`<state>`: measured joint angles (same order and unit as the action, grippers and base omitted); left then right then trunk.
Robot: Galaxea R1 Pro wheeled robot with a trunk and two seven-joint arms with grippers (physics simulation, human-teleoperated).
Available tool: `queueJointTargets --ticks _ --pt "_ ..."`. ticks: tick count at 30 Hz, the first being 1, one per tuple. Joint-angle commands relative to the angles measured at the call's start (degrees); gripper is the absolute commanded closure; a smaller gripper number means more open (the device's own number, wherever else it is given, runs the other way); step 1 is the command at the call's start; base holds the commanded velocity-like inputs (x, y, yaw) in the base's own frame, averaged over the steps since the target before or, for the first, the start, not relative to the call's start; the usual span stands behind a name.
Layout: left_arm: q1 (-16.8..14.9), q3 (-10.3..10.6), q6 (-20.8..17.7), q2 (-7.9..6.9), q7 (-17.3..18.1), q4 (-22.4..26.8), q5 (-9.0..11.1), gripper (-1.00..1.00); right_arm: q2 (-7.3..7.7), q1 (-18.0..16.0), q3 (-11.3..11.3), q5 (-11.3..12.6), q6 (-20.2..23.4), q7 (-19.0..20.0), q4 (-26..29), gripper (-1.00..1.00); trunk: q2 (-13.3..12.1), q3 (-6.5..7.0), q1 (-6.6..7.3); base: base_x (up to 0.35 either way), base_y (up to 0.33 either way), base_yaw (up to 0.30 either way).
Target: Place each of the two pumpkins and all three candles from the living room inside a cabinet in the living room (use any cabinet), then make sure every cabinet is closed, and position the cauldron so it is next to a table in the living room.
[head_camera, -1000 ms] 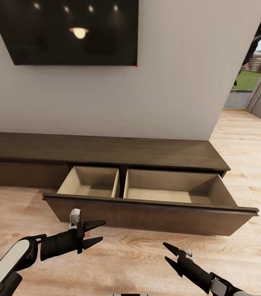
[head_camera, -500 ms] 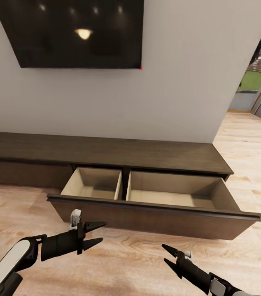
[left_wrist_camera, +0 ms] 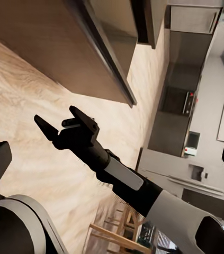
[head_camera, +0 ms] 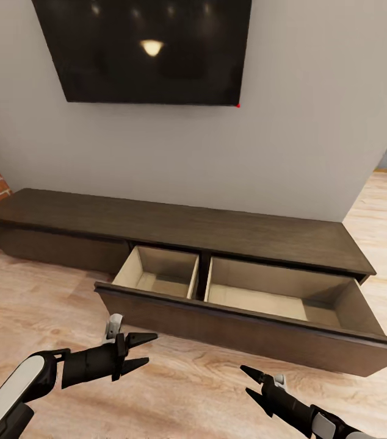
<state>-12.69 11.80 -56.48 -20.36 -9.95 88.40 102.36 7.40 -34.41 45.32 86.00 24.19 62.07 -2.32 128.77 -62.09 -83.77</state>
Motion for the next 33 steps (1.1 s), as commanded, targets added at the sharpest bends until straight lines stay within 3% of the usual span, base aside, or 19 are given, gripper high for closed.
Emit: queueJointTargets --ticks 1,9,33 --pt "-0.1 0.1 0.0 -0.03 -0.6 0.0 0.6 -1.0 -0.02 0.0 0.5 0.6 0.5 0.3 -0.1 -1.0 -0.4 0.07 0.24 -0.044 0.0 0.214" --pt "-0.1 0.2 0.0 0.05 -0.6 0.0 0.6 -1.0 -0.12 0.0 0.5 0.7 0.4 0.4 -0.1 -1.0 -3.6 1.27 1.99 -0.127 0.0 0.097" --pt "-0.1 0.3 0.0 -0.03 -0.6 -0.1 0.6 -1.0 -0.1 0.0 0.4 0.7 0.3 0.5 -0.2 -1.0 -13.2 5.57 7.26 -0.003 0.0 0.001"
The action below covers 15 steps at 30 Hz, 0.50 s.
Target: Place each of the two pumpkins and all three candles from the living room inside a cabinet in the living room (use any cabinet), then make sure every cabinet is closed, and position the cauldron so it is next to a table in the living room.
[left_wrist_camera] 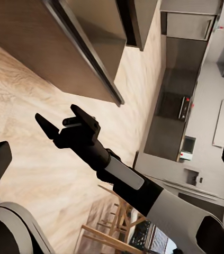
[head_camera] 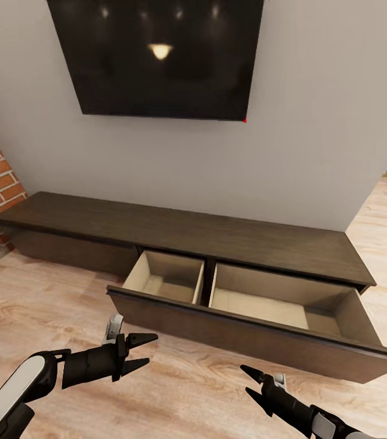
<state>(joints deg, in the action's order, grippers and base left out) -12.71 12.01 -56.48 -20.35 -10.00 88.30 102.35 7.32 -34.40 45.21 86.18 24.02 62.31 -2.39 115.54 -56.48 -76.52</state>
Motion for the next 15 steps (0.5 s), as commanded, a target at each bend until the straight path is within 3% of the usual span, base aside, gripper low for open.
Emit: queueJointTargets --ticks 1,15 --pt "0.0 0.1 0.0 -0.04 -0.5 0.0 0.6 -1.0 -0.03 -0.1 0.5 0.6 0.5 0.3 -0.2 -1.0 -0.4 0.14 0.23 0.0 0.0 0.0" --pt "-0.1 0.0 -0.1 -0.12 -0.5 -0.8 0.6 -1.0 -0.03 -0.1 0.5 0.6 0.5 0.7 -0.2 -1.0 -6.0 2.65 3.31 0.0 0.0 0.0"
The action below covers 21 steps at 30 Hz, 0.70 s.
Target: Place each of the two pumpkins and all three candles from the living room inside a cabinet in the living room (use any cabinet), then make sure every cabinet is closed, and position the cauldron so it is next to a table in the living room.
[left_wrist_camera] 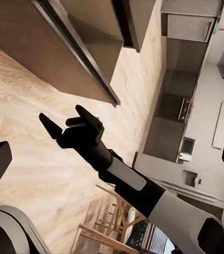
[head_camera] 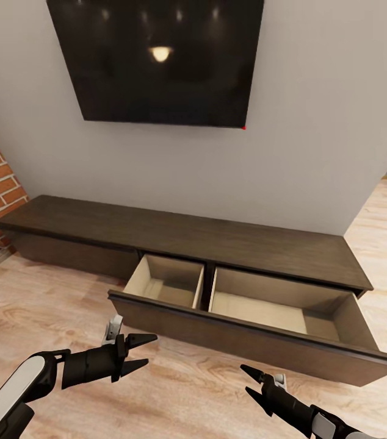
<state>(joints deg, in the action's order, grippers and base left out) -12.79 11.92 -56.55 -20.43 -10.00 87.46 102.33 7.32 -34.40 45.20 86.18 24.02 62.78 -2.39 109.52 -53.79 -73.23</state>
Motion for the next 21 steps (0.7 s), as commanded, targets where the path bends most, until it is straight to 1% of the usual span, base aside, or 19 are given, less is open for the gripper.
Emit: queueJointTargets --ticks 1,21 --pt "0.0 0.0 0.0 -0.04 -0.5 0.0 0.6 -1.0 -0.03 -0.1 0.5 0.6 0.5 0.3 -0.2 -1.0 -0.4 0.14 0.23 0.0 0.0 0.0" --pt "-0.1 0.0 0.0 -0.13 -0.5 -0.5 0.6 -1.0 -0.03 -0.1 0.5 0.6 0.4 0.2 -0.2 -1.0 -8.4 3.73 4.62 0.0 0.0 0.0"
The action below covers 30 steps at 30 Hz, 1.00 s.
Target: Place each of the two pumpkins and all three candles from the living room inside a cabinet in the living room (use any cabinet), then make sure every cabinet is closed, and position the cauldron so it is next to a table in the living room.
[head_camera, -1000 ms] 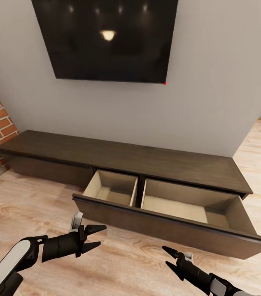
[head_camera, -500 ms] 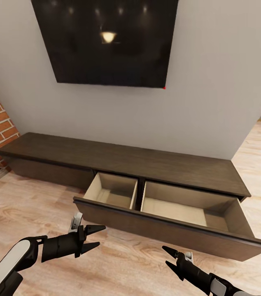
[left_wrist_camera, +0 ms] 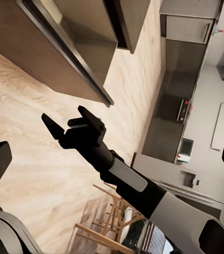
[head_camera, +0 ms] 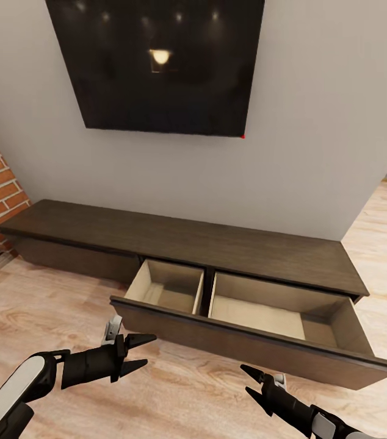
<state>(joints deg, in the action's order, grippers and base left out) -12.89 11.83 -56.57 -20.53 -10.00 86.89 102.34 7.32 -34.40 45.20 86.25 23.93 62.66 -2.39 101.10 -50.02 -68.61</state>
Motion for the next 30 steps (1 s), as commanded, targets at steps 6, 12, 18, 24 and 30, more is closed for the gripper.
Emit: queueJointTargets --ticks 6,12,18,24,30 --pt "-0.1 0.0 0.0 -0.11 -0.5 0.0 0.6 -1.0 -0.04 -0.1 0.5 0.6 0.5 0.2 -0.2 -1.0 -2.4 1.04 1.33 0.0 0.0 0.0" --pt "0.0 0.0 0.0 -0.13 -0.5 0.0 0.7 -1.0 -0.03 -0.1 0.5 0.6 0.5 0.0 -0.2 -1.0 -4.8 2.12 2.65 0.0 0.0 0.0" --pt "-0.1 0.0 0.0 -0.13 -0.5 0.0 0.7 -1.0 -0.03 -0.1 0.5 0.6 0.4 0.0 -0.2 -1.0 -7.2 3.19 3.96 0.0 0.0 0.0" --pt "0.0 0.0 0.0 -0.13 -0.5 0.0 0.7 -1.0 -0.03 -0.1 0.5 0.6 0.4 0.0 -0.2 -1.0 -9.6 4.27 5.28 0.0 0.0 0.0" --pt "-0.1 0.0 0.0 -0.13 -0.5 0.0 0.7 -1.0 -0.03 -0.1 0.5 0.6 0.4 -0.1 -0.2 -1.0 -12.0 5.35 6.6 0.0 0.0 0.0"
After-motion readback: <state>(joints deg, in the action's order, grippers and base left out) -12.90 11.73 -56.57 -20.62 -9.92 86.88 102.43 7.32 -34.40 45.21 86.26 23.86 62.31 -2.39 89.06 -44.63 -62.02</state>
